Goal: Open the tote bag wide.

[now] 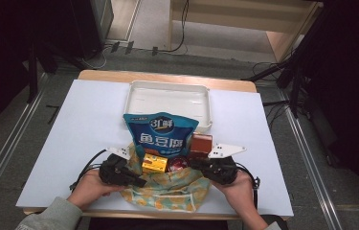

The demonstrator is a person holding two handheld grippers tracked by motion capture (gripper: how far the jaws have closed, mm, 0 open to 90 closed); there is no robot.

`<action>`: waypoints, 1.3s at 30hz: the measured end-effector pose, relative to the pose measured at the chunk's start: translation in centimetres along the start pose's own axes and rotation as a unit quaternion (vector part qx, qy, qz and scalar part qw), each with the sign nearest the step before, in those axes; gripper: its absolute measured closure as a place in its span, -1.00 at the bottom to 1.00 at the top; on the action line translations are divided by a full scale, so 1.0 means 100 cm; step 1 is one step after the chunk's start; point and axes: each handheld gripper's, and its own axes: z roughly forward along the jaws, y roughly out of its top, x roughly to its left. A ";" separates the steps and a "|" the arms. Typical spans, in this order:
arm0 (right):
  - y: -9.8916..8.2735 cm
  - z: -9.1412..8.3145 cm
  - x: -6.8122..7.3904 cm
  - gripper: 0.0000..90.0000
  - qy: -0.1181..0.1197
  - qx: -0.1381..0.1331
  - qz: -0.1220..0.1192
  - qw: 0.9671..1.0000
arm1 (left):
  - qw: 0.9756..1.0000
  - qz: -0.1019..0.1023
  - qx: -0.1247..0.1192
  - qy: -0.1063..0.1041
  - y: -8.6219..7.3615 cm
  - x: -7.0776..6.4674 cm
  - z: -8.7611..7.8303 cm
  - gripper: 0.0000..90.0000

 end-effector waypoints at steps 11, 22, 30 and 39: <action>-0.013 0.003 -0.003 1.00 0.019 0.029 0.007 0.999 | 1.000 -0.011 -0.007 0.002 -0.004 0.005 -0.006 0.86; -0.028 0.008 -0.017 1.00 0.051 0.042 0.009 0.998 | 1.000 -0.021 -0.011 0.012 -0.005 0.012 -0.010 0.85; -0.035 0.012 -0.026 1.00 0.062 0.057 -0.011 0.996 | 0.999 -0.029 -0.008 0.018 -0.004 0.016 -0.012 0.90; -0.041 0.015 -0.042 1.00 0.073 0.072 -0.014 0.995 | 0.999 -0.043 -0.009 0.024 -0.005 0.019 -0.015 0.95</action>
